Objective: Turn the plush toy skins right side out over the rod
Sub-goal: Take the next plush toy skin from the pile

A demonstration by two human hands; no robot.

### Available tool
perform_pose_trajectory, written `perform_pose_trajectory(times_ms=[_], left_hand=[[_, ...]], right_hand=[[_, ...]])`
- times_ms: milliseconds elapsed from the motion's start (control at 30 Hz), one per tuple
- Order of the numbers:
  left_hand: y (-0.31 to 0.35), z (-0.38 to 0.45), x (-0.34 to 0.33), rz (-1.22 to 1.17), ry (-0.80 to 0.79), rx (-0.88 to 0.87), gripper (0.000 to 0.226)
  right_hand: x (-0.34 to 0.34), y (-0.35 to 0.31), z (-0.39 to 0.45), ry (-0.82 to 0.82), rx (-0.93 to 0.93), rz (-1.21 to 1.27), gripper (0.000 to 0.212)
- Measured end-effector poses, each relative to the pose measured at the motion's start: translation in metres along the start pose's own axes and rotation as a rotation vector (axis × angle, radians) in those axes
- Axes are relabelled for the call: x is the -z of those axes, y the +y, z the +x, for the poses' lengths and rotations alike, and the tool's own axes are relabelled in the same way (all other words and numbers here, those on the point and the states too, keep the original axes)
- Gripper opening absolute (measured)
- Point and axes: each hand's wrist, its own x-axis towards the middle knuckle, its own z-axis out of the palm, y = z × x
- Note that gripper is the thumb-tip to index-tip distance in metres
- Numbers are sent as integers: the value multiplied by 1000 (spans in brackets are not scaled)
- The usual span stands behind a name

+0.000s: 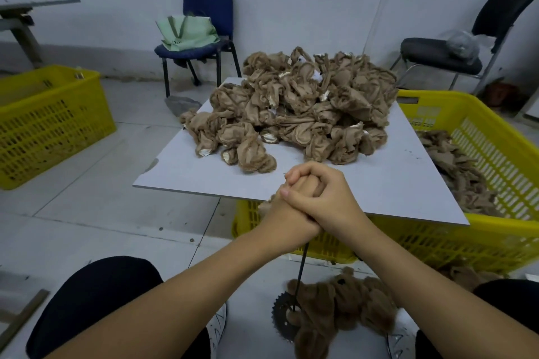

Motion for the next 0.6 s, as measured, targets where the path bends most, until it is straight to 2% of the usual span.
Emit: perform_pose_trajectory(times_ms=[100, 200, 333, 433, 500, 600], left_hand=[[0, -6, 0, -126, 20, -75, 12], [-5, -14, -1, -239, 23, -111, 26], [-9, -18, -3, -359, -31, -9, 21], [-1, -23, 0, -524, -107, 72, 35], [0, -25, 8, -494, -155, 67, 39], [-6, -17, 32, -256, -259, 40, 29]], right_hand=[[-2, 6, -1, -8, -18, 15, 17], [-5, 12, -3, -20, -36, 64, 17], [-5, 21, -4, 6, -57, 139, 12], [0, 30, -10, -7, -116, 176, 8], [1, 32, -13, -9, -105, 207, 6], [8, 22, -8, -46, -44, 202, 13]])
